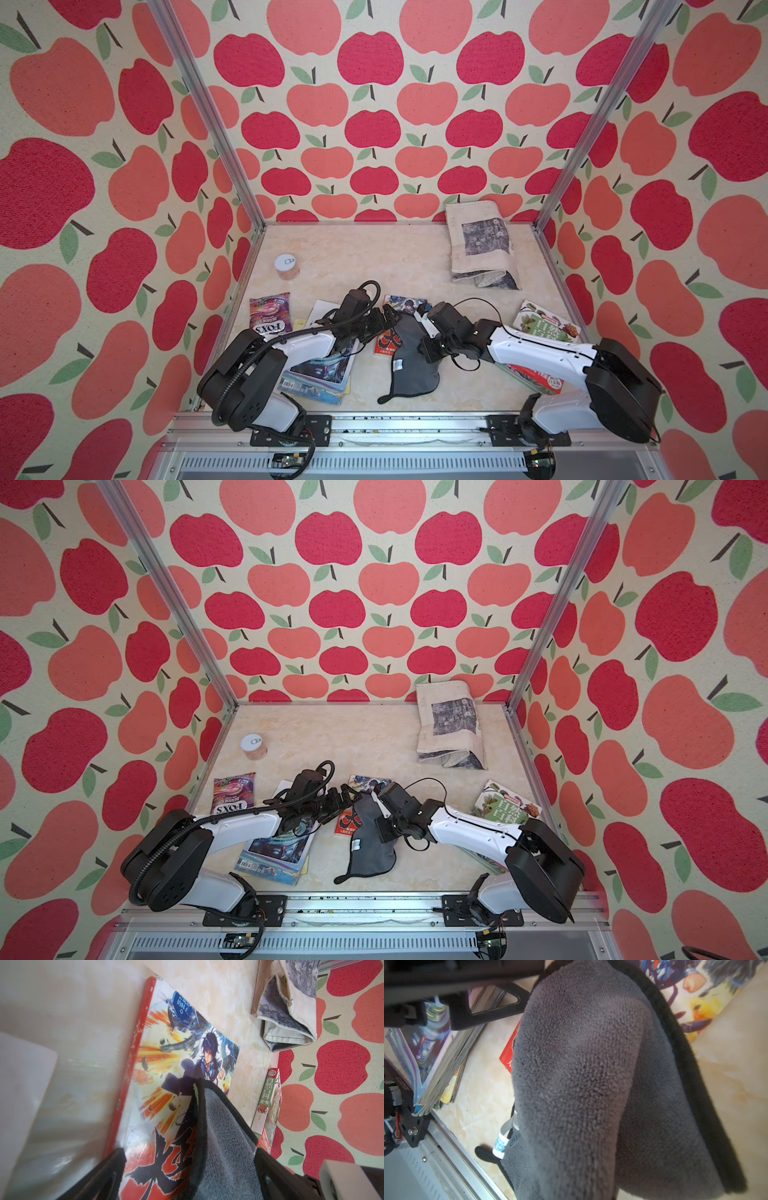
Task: Wipe the cover of the book
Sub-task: Wipe the dirt from the cover of the book, then adjust the book at the center of the board.
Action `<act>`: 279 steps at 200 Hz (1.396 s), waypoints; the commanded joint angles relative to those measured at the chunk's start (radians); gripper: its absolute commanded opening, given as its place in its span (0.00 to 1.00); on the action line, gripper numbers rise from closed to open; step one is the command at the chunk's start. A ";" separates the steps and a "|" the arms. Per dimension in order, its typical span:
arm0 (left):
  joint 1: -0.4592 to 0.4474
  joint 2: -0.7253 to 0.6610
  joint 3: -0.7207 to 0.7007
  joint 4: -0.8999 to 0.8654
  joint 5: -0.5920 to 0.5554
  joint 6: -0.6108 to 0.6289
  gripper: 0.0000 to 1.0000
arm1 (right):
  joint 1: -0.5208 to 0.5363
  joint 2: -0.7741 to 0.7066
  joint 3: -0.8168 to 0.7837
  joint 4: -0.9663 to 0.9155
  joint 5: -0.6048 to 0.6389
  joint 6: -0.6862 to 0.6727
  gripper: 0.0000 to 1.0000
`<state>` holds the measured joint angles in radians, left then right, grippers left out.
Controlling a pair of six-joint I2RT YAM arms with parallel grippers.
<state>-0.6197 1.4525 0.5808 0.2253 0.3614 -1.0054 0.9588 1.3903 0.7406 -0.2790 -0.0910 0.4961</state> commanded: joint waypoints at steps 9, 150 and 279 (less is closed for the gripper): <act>-0.004 -0.026 -0.027 -0.075 -0.042 -0.009 0.99 | 0.000 0.033 0.035 0.037 -0.039 -0.011 0.00; -0.115 0.004 -0.126 0.201 0.007 -0.169 0.99 | 0.003 0.130 0.058 0.096 -0.105 -0.006 0.00; 0.230 -0.607 -0.158 -0.307 -0.007 0.002 0.99 | -0.063 0.382 0.216 0.164 -0.170 0.031 0.00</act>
<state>-0.4267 0.9375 0.4362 0.0849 0.3546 -1.0622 0.9386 1.6814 0.8806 -0.1200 -0.2470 0.5152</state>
